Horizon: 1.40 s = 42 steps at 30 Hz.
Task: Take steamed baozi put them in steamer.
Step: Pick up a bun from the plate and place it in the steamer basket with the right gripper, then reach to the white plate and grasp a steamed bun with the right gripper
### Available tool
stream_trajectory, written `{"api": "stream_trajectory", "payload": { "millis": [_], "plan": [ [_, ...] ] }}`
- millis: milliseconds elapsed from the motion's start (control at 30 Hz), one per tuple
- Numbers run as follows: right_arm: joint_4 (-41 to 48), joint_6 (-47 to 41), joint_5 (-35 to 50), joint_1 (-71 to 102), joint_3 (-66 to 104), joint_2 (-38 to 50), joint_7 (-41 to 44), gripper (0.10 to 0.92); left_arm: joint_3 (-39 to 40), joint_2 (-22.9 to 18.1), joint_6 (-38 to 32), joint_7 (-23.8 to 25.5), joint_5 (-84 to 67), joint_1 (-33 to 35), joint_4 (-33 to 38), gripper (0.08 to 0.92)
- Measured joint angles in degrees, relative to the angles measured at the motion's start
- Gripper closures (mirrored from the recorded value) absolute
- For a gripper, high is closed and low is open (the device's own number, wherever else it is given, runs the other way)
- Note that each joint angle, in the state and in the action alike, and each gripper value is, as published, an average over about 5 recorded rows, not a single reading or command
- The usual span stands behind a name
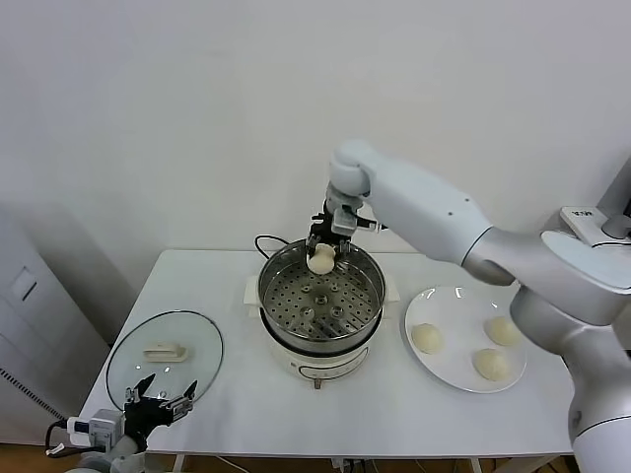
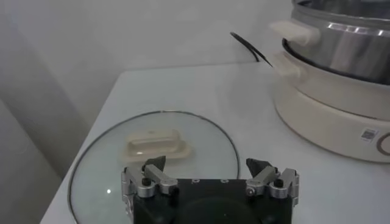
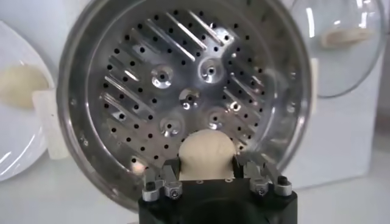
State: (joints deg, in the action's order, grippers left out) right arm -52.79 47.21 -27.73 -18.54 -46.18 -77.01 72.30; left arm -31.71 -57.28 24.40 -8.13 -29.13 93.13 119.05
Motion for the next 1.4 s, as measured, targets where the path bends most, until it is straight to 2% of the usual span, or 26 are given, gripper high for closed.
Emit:
{"api": "stream_trajectory", "payload": {
  "millis": [533,633,833,900,1000,1400],
  "plan": [
    [1.4,0.0,-9.7,5.3,4.3,-2.2,-0.6,0.482,0.1,0.0,-0.1,0.0,0.0,-0.1,-0.1,0.177],
    [1.4,0.0,-10.3,5.5,4.7,-2.2,-0.8,0.449,0.1,-0.1,-0.1,0.0,0.0,-0.1,-0.1,0.177],
    [2.0,0.0,-9.2,4.7,4.7,-1.8,-0.7,0.29,0.0,-0.2,0.0,0.0,0.0,0.0,0.1,0.177],
    [2.4,0.0,-7.8,3.9,4.4,-1.6,-0.5,0.241,0.0,-0.2,0.0,0.0,0.0,0.1,0.3,0.177],
    [3.2,0.0,-4.3,1.8,3.5,-1.0,0.1,0.208,-0.2,-0.4,0.1,0.0,0.1,0.3,0.6,0.177],
    [3.6,0.0,21.3,-11.1,-10.3,6.6,2.6,0.203,-0.4,-0.4,0.1,0.0,0.0,0.3,0.8,0.177]
  ]
}}
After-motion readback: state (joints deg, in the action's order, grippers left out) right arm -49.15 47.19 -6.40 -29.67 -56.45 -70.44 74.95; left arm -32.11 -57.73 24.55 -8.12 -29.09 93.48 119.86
